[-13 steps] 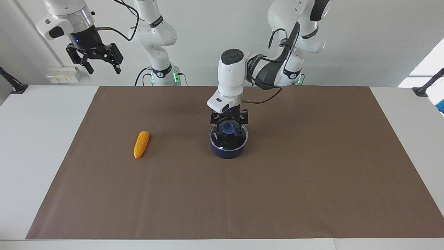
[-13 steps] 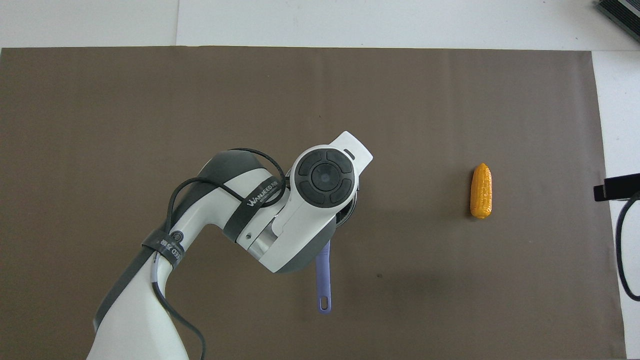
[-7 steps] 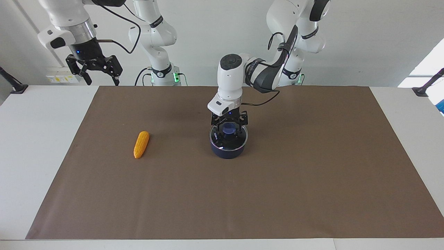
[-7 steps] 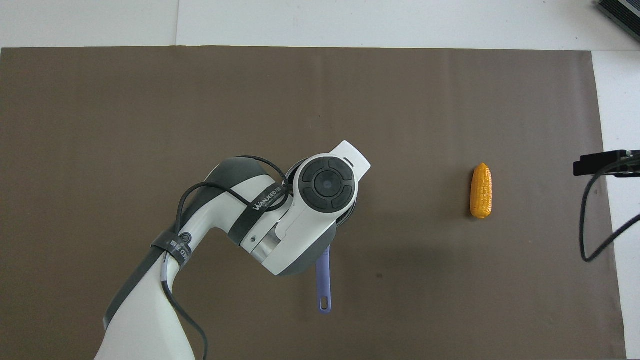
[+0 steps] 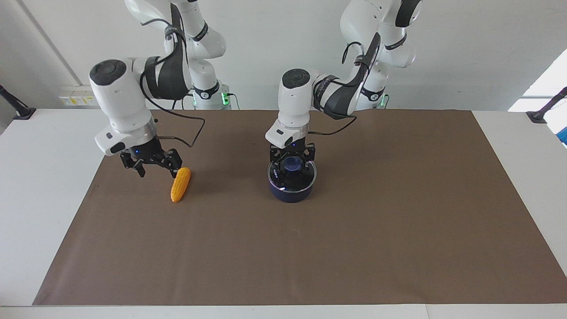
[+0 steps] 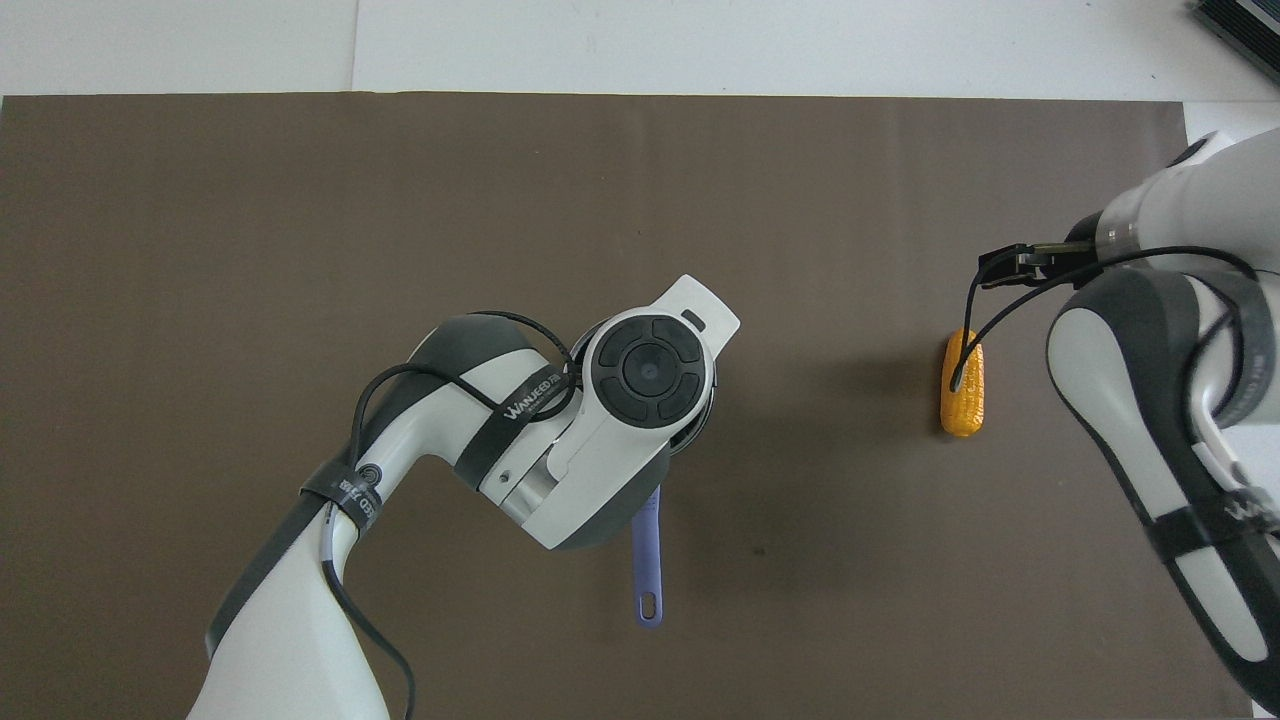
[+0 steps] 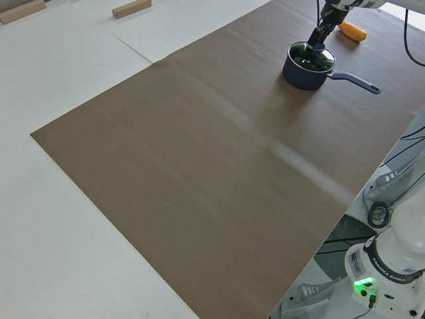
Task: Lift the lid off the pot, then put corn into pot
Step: 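Lift the lid away with the left gripper while the right gripper grasps the corn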
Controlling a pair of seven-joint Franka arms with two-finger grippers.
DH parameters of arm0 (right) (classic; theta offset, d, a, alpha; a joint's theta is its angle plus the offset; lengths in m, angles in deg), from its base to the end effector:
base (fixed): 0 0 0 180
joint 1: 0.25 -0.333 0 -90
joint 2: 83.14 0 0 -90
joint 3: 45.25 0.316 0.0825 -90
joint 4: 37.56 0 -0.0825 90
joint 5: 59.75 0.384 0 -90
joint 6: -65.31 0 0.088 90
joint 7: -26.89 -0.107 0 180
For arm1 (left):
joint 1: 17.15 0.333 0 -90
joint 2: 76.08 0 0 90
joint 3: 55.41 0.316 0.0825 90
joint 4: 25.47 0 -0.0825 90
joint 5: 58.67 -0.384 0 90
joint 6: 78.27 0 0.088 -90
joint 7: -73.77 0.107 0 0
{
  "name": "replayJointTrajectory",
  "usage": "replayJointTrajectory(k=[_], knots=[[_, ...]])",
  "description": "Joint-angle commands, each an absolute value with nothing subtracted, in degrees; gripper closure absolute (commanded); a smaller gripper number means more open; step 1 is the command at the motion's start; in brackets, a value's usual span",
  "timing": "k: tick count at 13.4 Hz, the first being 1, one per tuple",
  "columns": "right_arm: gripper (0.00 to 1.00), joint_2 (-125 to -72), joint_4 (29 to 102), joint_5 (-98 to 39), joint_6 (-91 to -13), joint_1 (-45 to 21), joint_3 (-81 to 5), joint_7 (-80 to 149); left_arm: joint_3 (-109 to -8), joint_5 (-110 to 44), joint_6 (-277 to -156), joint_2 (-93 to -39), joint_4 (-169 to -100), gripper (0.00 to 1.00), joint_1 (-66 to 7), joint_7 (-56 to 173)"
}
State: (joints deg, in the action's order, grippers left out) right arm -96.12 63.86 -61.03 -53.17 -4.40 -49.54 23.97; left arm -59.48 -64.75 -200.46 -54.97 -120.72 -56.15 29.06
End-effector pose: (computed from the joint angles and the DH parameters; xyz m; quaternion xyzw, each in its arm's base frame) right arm 0.6305 0.0003 0.4388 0.9990 -0.0205 0.0363 0.0175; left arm 0.4960 -0.4504 0.4046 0.9981 -0.0086 0.0604 0.0114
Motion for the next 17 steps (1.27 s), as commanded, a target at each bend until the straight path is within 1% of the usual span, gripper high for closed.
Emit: replayJointTrajectory(k=[1,3,4,5,6,7,11,13,15,17], knots=[[0.0,-96.7,68.9,-61.1,-58.0,-4.2,-49.2,21.4,-58.7,-65.9,-200.4,-55.9,-122.2,0.36,-57.2,27.7],[0.0,-96.5,71.8,-61.0,-58.3,-4.3,-49.2,21.6,-58.7,-65.9,-200.4,-56.0,-122.2,0.6,-57.2,27.0],[0.0,-96.3,73.4,-61.0,-58.5,-4.1,-49.2,22.0,-58.7,-65.9,-200.1,-55.9,-122.2,0.69,-57.2,27.0],[0.0,-95.9,75.0,-61.0,-58.5,-4.1,-49.2,22.2,-58.7,-65.9,-199.7,-56.0,-121.9,0.74,-57.2,27.0],[0.0,-95.2,76.9,-61.0,-58.6,-4.1,-49.2,22.3,-58.7,-65.9,-199.6,-56.0,-121.7,0.84,-57.1,27.1],[0.0,-94.8,78.4,-61.0,-59.0,-4.2,-49.2,22.6,-58.7,-65.9,-199.6,-56.4,-121.6,0.87,-57.0,27.1],[0.0,-96.1,81.7,-61.0,-64.0,-4.2,-49.2,24.2,-58.6,-65.9,-197.5,-57.6,-120.1,0.87,-56.8,27.2],[0.0,-96.0,83.7,-61.1,-64.5,-4.0,-49.2,24.5,-58.5,-65.4,-197.5,-58.2,-119.3,0.87,-56.6,27.3],[0.0,-96.1,83.5,-61.1,-65.5,-3.9,-49.2,24.7,-58.3,-65.4,-197.3,-59.6,-119.2,0.87,-56.4,27.6],[0.0,-96.2,83.5,-61.1,-66.5,-3.9,-49.2,24.7,-58.2,-65.9,-196.1,-59.9,-119.2,0.87,-56.4,27.8]])
